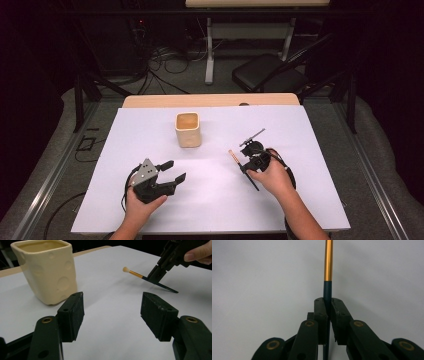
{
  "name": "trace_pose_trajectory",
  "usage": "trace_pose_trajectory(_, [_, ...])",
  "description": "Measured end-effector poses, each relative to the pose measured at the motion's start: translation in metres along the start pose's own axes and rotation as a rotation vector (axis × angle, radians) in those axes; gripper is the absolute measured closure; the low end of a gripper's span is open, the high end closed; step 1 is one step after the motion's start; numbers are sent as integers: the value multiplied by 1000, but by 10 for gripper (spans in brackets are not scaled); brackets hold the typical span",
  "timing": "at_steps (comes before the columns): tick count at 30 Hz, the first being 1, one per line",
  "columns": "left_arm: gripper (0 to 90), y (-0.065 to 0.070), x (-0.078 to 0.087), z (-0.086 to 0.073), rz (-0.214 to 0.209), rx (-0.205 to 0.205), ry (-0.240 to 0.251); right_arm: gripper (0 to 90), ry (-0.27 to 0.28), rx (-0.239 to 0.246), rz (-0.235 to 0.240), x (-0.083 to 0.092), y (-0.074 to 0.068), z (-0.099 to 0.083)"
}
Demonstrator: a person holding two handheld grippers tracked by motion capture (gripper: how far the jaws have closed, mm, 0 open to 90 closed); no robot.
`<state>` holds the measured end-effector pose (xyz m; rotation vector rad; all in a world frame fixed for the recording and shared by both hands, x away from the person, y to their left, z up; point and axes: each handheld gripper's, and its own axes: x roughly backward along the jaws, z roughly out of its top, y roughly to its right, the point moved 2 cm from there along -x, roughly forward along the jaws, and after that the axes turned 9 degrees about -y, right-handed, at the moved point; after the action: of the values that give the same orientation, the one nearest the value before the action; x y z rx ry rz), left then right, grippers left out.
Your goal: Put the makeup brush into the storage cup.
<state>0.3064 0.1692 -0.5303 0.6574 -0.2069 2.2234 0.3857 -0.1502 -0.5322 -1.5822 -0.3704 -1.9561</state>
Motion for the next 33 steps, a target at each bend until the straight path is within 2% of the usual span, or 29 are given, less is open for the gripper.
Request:
trace_pose_trajectory(3, [353,0,0,0,0,1,1,830,-6,-3,-8,2,1,-1])
trace_pose_trajectory(5, [354,0,0,0,0,0,1,830,61,-15,6,-2,0,-1])
trace_pose_trajectory(6, [354,0,0,0,0,1,1,830,13,-9,0,2,0,-2])
trace_pose_trajectory(12, [354,0,-1,0,-1,-2,3,829,2,9,-3,7,3,-4])
trace_pose_trajectory(13, [354,0,-1,0,-2,-2,1,830,26,4,7,5,3,-4])
trace_pose_trajectory(16, [354,0,-1,0,-2,-4,1,829,25,2,5,4,4,-5])
trace_pose_trajectory(17, [354,0,0,0,-2,-4,0,830,74,-9,21,2,4,-5])
trace_pose_trajectory(18, [354,0,0,0,-4,-6,-1,830,-26,-2,12,9,6,-6])
trace_pose_trajectory(19, [354,0,0,0,-4,-4,2,830,112,-25,56,2,5,-6])
trace_pose_trajectory(20, [354,0,1,0,-3,-3,4,829,73,-22,63,7,6,-7])
trace_pose_trajectory(22, [354,0,1,0,-3,-2,5,830,73,-16,71,10,9,-8])
trace_pose_trajectory(23, [354,0,1,0,-3,-2,5,830,78,-28,74,10,9,-9])
trace_pose_trajectory(27, [354,0,1,1,-6,-5,5,830,102,-13,92,15,14,-13])
trace_pose_trajectory(29, [354,0,0,1,-10,-6,5,830,130,-29,112,17,17,-15])
trace_pose_trajectory(33, [354,1,-3,2,-13,-7,4,830,161,-28,153,24,22,-19])
